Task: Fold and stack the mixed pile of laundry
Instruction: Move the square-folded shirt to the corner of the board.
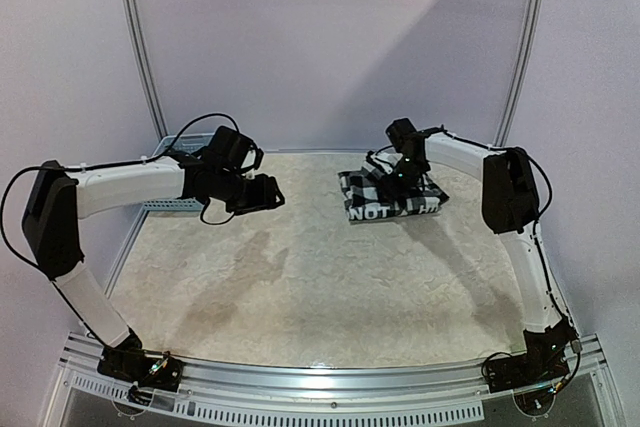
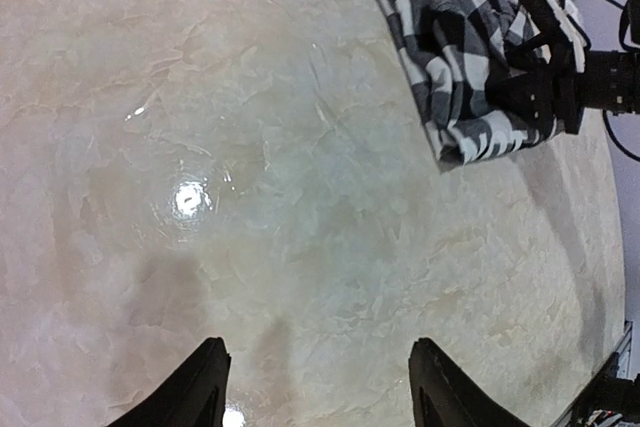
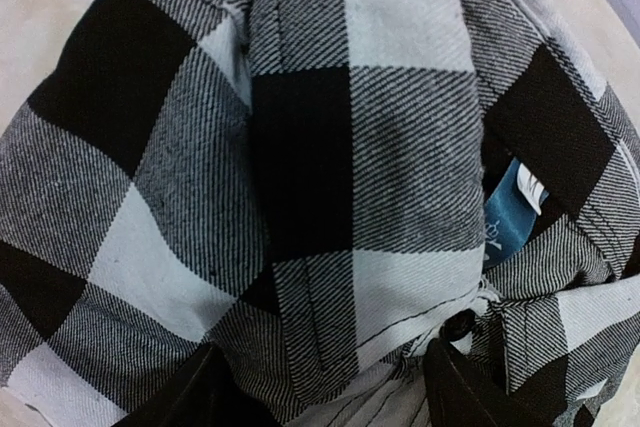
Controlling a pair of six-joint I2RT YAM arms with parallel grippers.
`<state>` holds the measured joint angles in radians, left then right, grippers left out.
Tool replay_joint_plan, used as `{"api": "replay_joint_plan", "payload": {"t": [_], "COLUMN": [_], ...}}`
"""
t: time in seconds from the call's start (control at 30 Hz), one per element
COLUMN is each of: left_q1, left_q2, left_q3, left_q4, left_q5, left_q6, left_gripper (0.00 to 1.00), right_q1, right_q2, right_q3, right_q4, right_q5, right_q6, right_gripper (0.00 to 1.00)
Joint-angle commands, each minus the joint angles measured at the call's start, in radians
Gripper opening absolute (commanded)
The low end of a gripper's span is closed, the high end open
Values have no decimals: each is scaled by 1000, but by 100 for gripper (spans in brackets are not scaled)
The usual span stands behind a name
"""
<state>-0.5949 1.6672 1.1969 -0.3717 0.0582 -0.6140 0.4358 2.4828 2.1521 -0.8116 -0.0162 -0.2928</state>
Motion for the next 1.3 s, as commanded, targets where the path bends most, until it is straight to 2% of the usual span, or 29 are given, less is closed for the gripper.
{"api": "replay_joint_plan", "payload": {"t": [0.0,0.37,0.6,0.87,1.03,1.17,1.27], "left_q1": [-12,-20,-22,-23,-23,-16,12], "left_q2": [19,-10,-30,-34,-23,-16,-6], "left_q3": [30,-4,-14,-9,70,173,283], "left_q4": [-11,-21,-32,-44,-117,-224,-336], "left_q5": [6,-7,-22,-34,-54,-160,-271], "left_q6": [20,29,31,41,101,180,249], "left_gripper": [63,63,63,63,63,63,67], "right_q1": [-139,-341,-410,-467,-474,-473,-473], "right_q2": [19,18,46,73,62,36,-78], "right_q3": [-78,-99,-44,-15,13,39,-11], "right_q4": [-58,37,61,57,35,1,6], "right_q5": [113,199,245,266,208,131,36], "right_q6": [-47,-318,-373,-335,-280,-216,-161], "right_gripper": [69,69,69,69,69,71,76]}}
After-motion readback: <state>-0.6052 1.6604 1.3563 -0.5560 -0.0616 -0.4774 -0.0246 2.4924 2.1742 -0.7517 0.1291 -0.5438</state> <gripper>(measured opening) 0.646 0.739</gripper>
